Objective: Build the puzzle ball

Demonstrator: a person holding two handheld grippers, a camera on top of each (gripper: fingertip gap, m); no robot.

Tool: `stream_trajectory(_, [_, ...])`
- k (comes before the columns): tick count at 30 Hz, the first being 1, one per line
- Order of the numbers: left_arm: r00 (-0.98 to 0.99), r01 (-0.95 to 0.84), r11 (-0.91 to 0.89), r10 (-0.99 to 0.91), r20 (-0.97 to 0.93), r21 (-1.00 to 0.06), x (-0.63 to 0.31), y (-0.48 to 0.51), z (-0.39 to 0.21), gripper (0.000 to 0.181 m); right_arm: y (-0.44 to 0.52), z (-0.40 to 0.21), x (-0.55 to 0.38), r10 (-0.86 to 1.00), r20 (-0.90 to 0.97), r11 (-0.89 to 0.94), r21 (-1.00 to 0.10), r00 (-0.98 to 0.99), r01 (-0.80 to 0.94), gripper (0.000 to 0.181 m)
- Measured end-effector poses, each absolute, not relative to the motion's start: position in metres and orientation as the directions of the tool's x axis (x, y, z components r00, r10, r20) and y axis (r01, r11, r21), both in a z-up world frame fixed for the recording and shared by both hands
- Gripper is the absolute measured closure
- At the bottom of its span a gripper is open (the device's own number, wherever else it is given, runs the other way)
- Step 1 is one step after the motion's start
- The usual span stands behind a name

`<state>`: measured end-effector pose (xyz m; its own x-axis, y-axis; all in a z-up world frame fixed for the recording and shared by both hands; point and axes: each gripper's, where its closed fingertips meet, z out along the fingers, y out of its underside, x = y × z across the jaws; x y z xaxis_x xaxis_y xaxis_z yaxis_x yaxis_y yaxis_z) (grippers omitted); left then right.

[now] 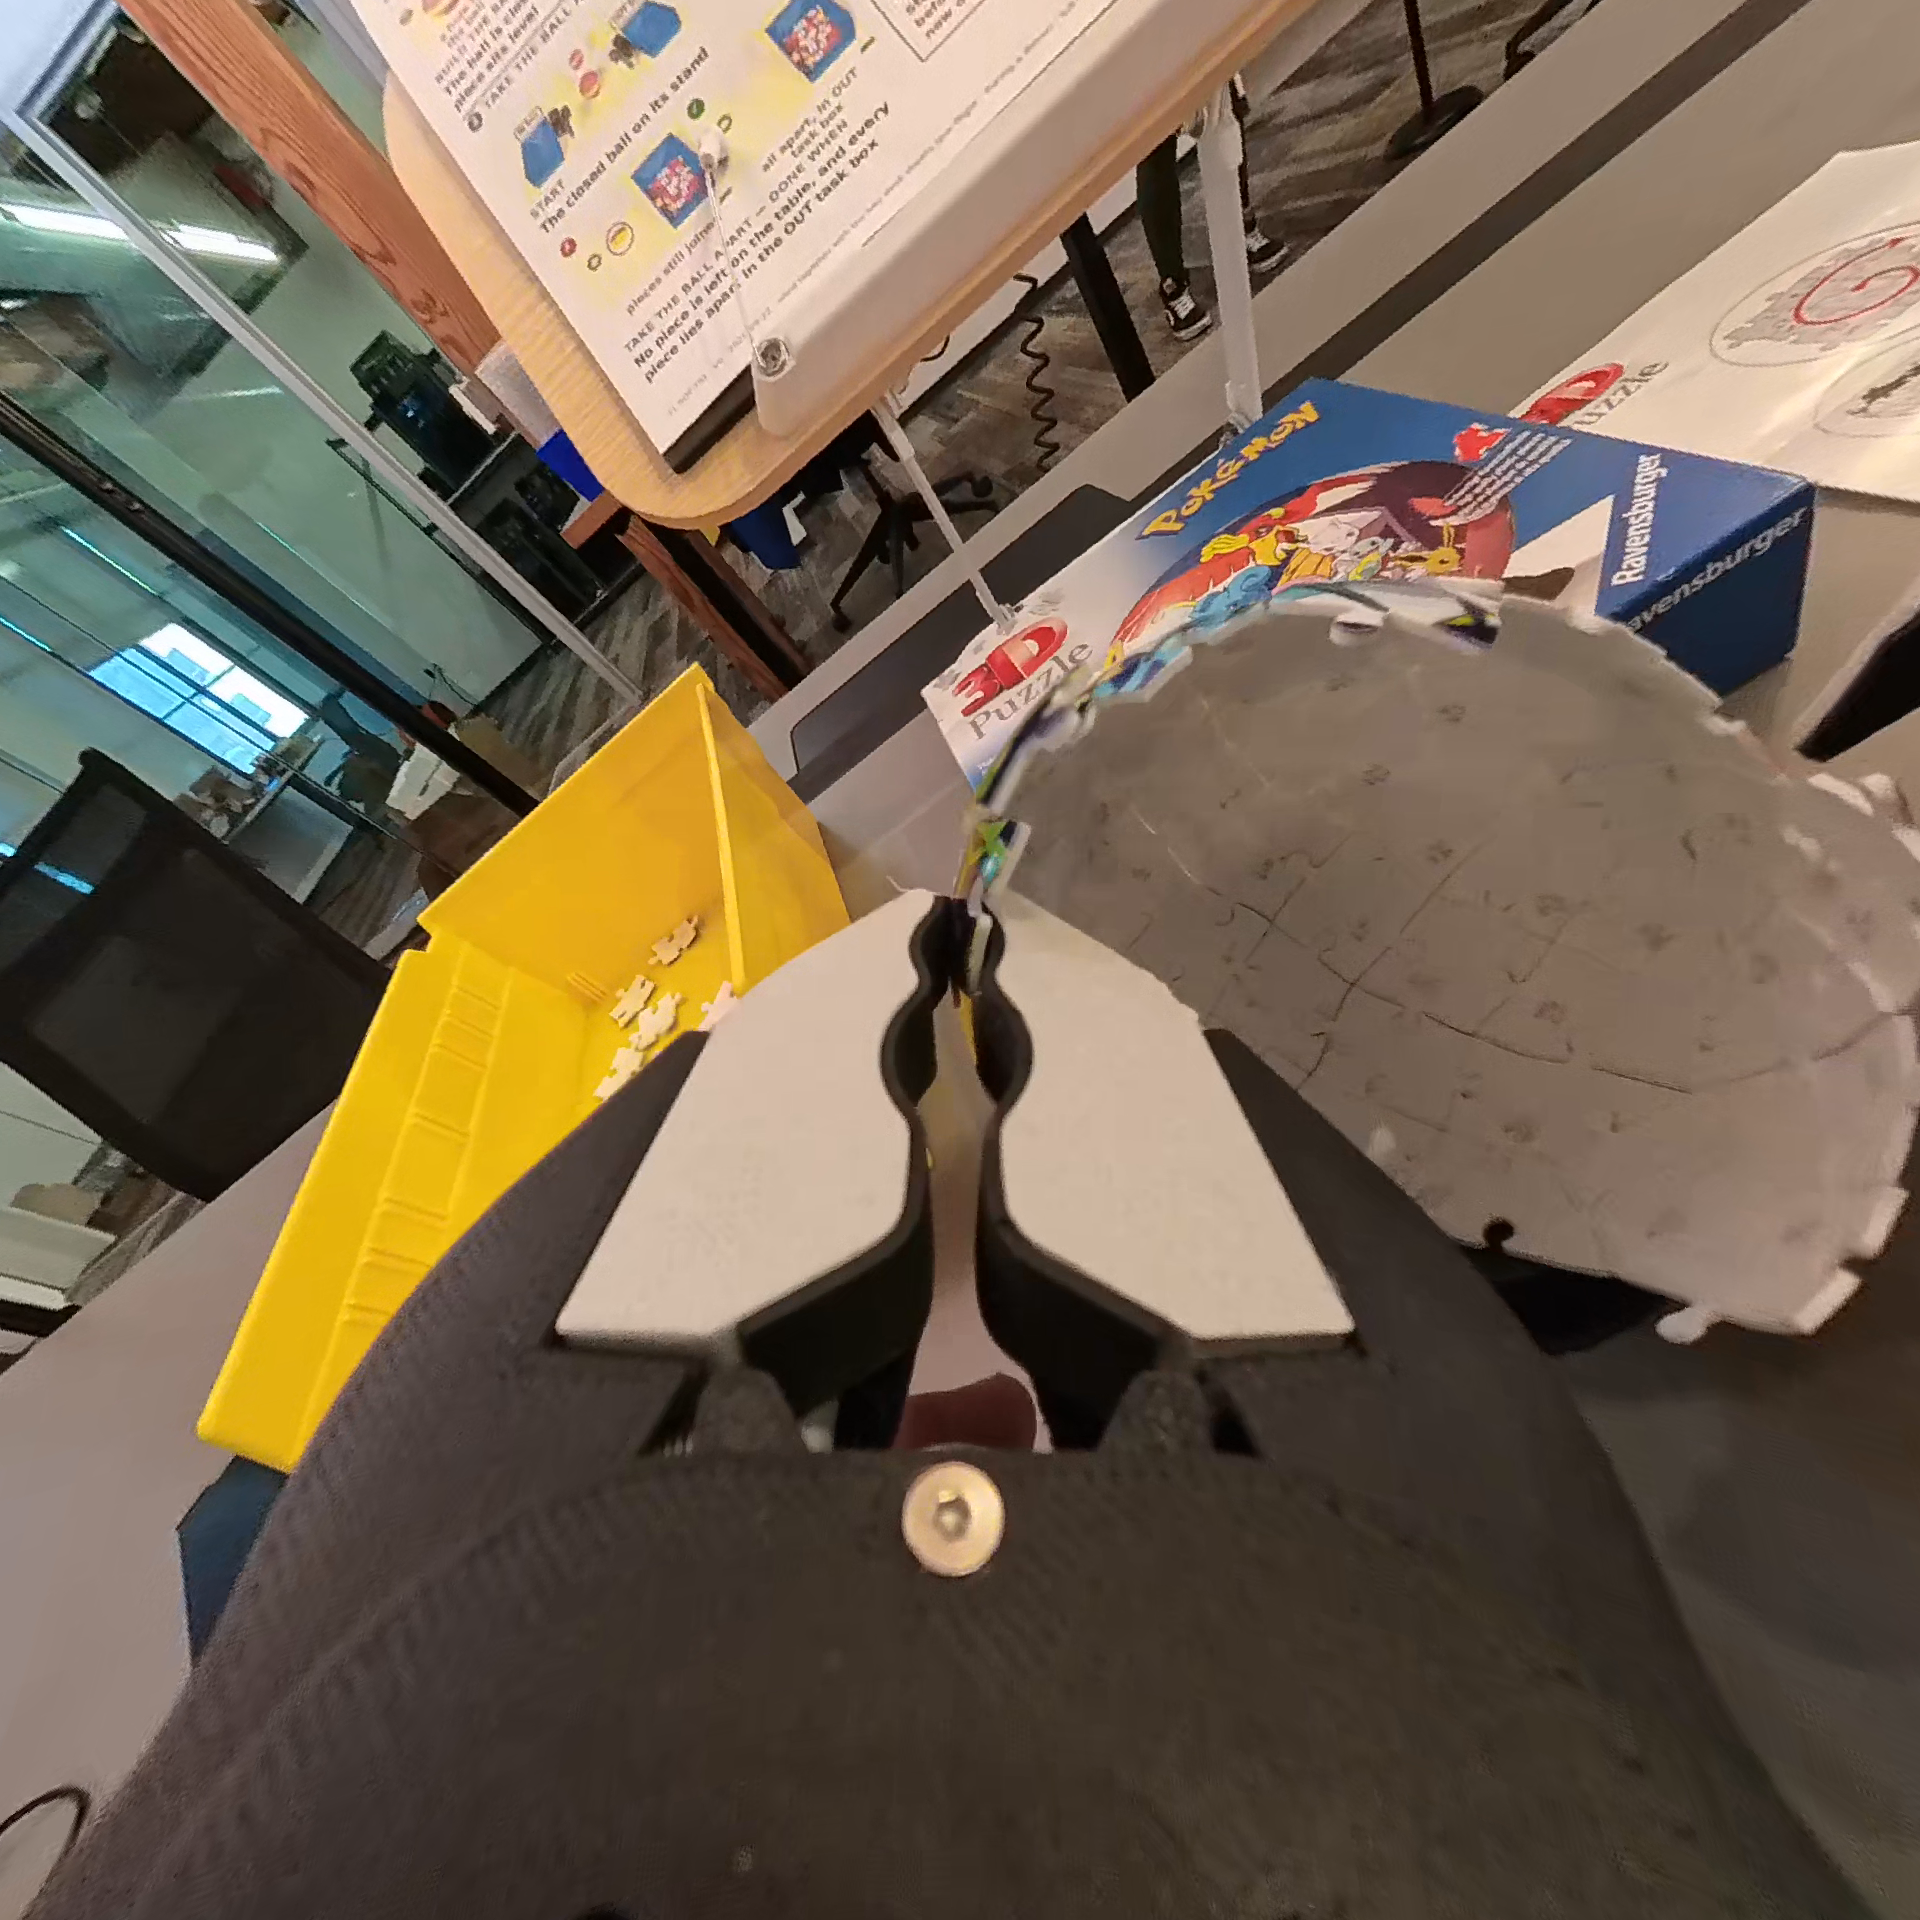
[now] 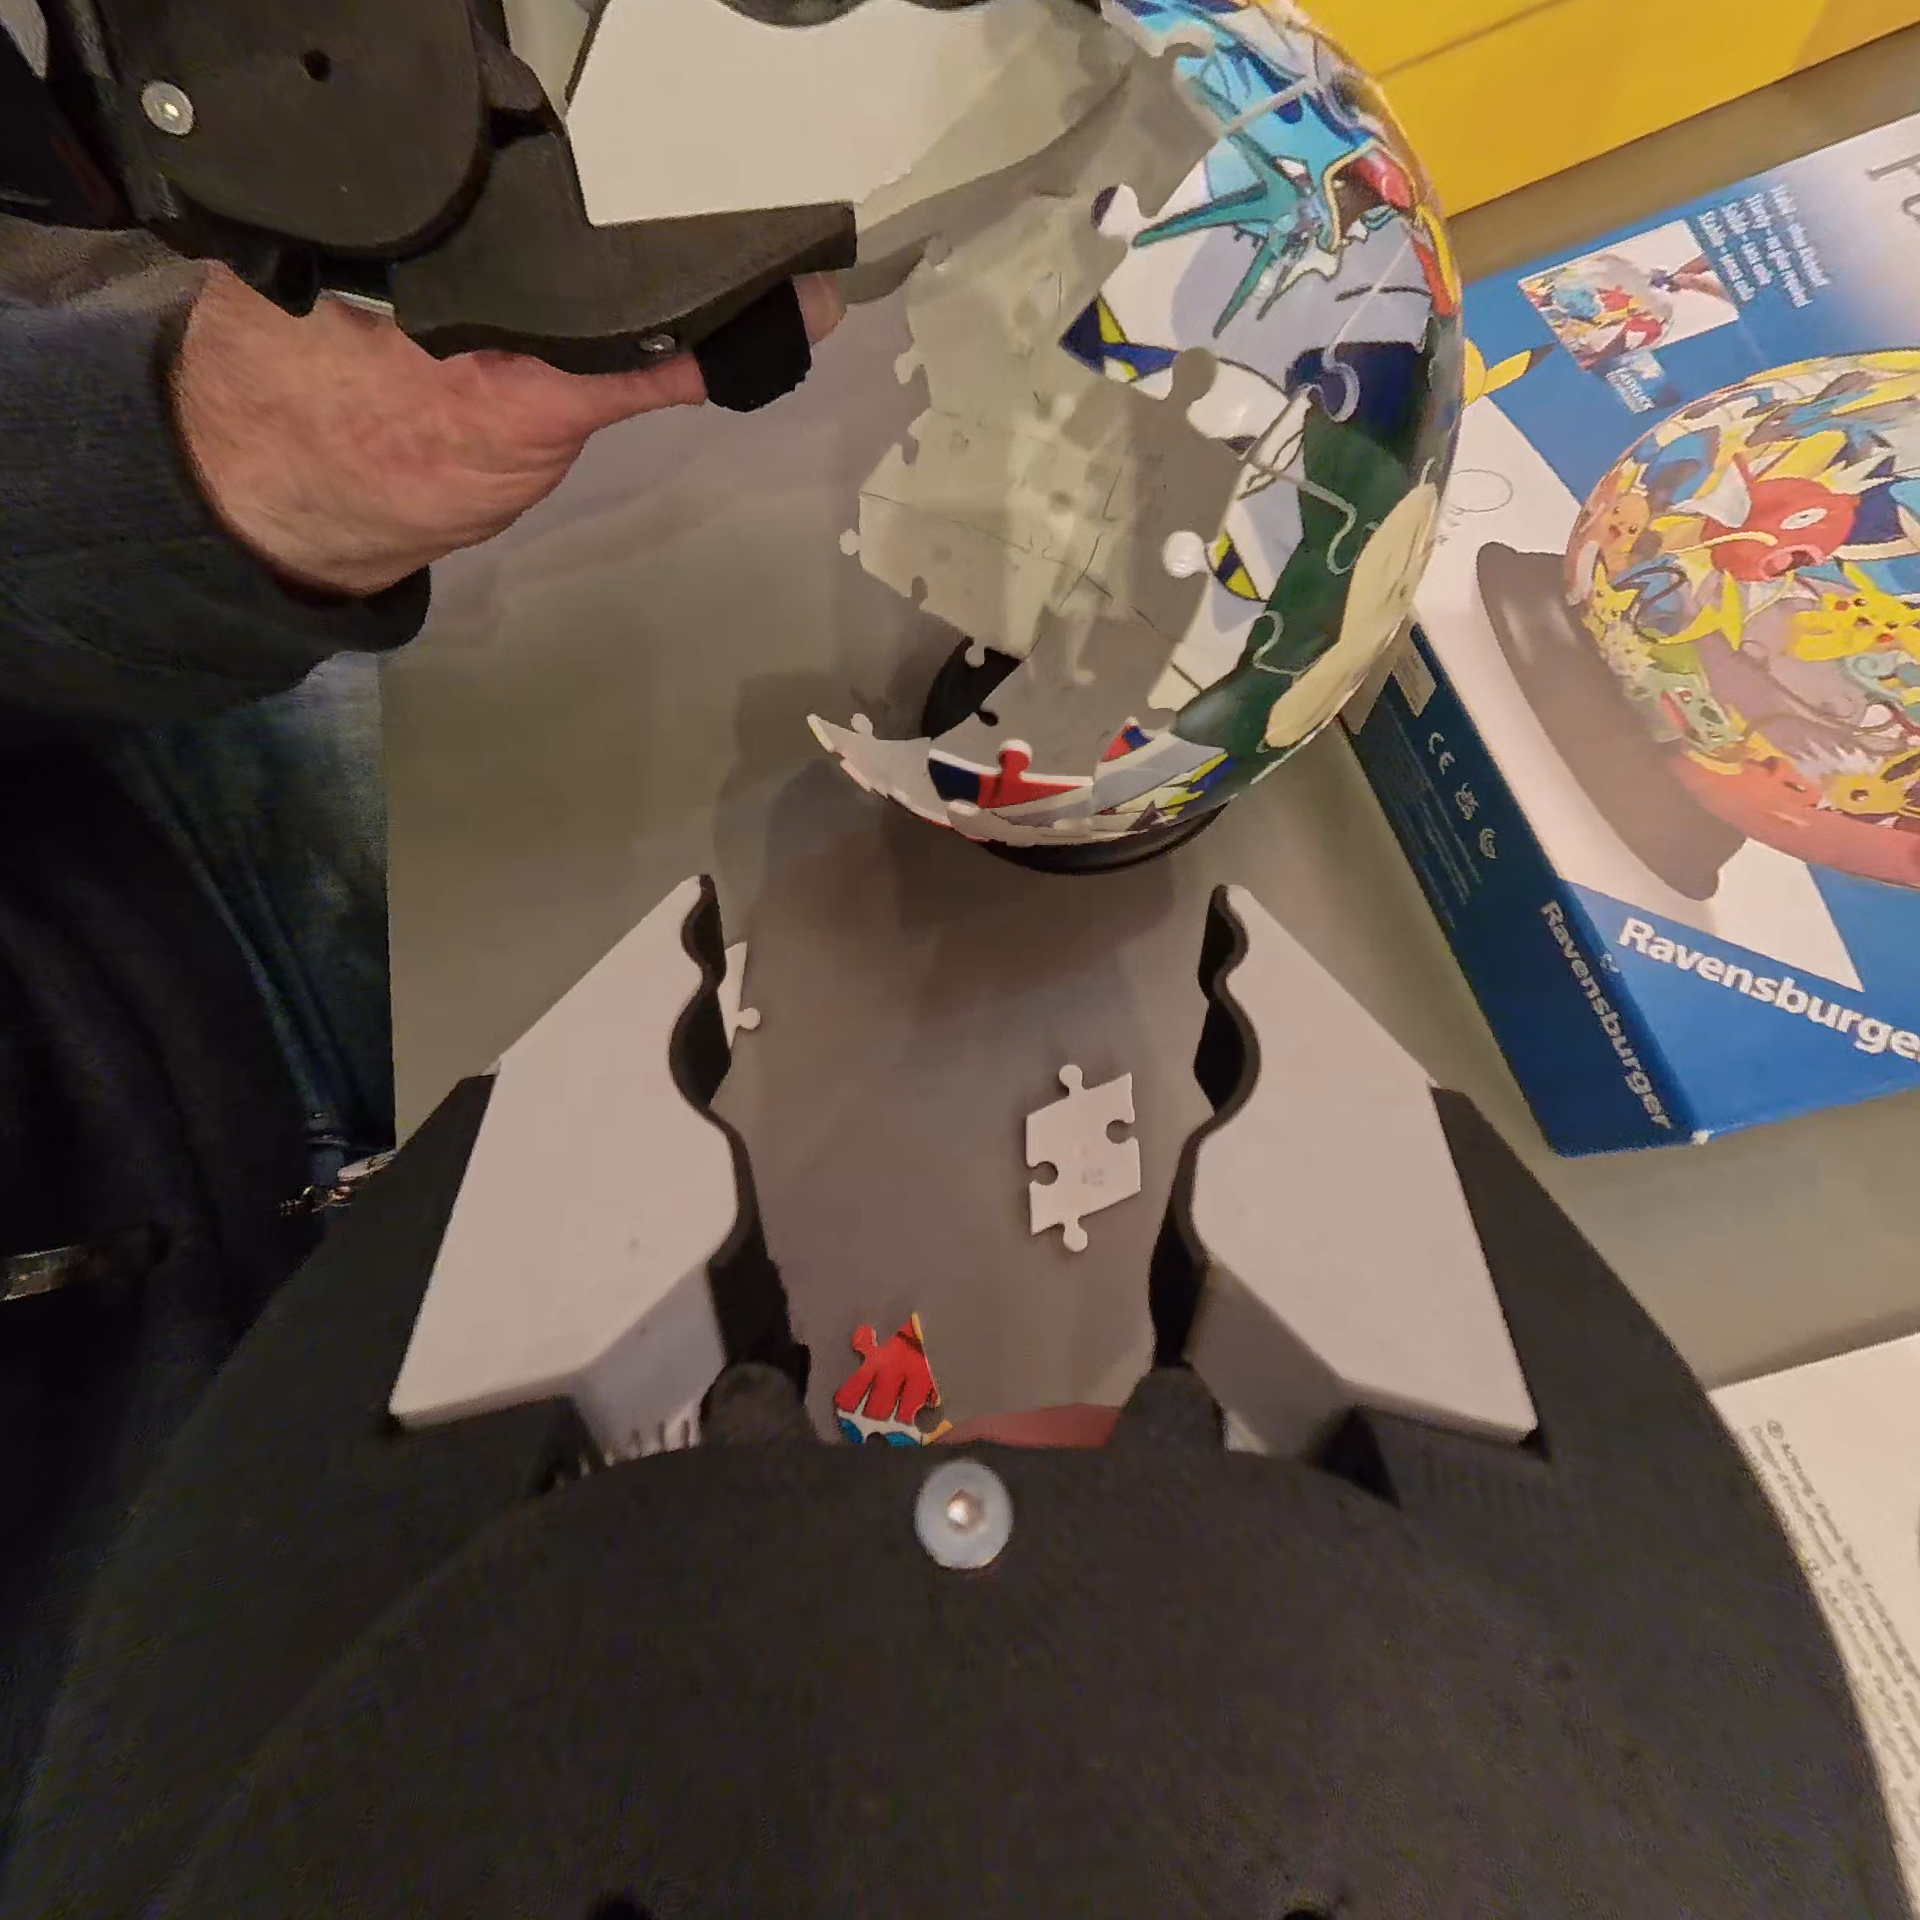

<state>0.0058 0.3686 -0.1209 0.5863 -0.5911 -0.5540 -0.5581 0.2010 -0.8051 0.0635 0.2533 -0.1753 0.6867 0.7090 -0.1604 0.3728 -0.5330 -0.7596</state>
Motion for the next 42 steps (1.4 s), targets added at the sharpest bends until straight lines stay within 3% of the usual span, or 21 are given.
stream_trajectory(10, [0.636, -0.519, 0.201, -0.559, -0.532, -0.831, -0.017, 0.378, -0.108, 0.179, 0.267, -0.207, 0.07, 0.737, -0.18, -0.562, -0.697, 0.651, 0.445, 0.077])
stream_trajectory(17, [0.675, -0.492, 0.189, -0.533, -0.509, -0.85, -0.034, 0.382, -0.097, 0.179, 0.288, -0.22, 0.039, 0.842, -0.069, -0.429, -0.686, 0.535, 0.587, 0.07])
stream_trajectory(21, [0.698, -0.479, 0.178, -0.518, -0.495, -0.86, -0.044, 0.386, -0.09, 0.179, 0.299, -0.228, 0.026, 0.892, -0.047, -0.359, -0.679, 0.45, 0.641, 0.075])
stream_trajectory(27, [0.724, -0.456, 0.151, -0.51, -0.465, -0.877, -0.057, 0.384, -0.09, 0.179, 0.273, -0.23, 0.006, 0.958, -0.095, -0.263, -0.677, 0.272, 0.688, 0.104])
stream_trajectory(34, [0.749, -0.429, 0.141, -0.497, -0.439, -0.892, -0.066, 0.363, -0.094, 0.179, 0.239, -0.228, -0.009, 0.965, -0.13, -0.256, -0.674, 0.23, 0.693, 0.103])
stream_trajectory(42, [0.761, -0.36, 0.129, -0.532, -0.371, -0.924, -0.059, 0.34, -0.105, 0.179, 0.228, -0.21, 0.006, 0.917, -0.17, -0.37, -0.703, 0.361, 0.608, 0.097])
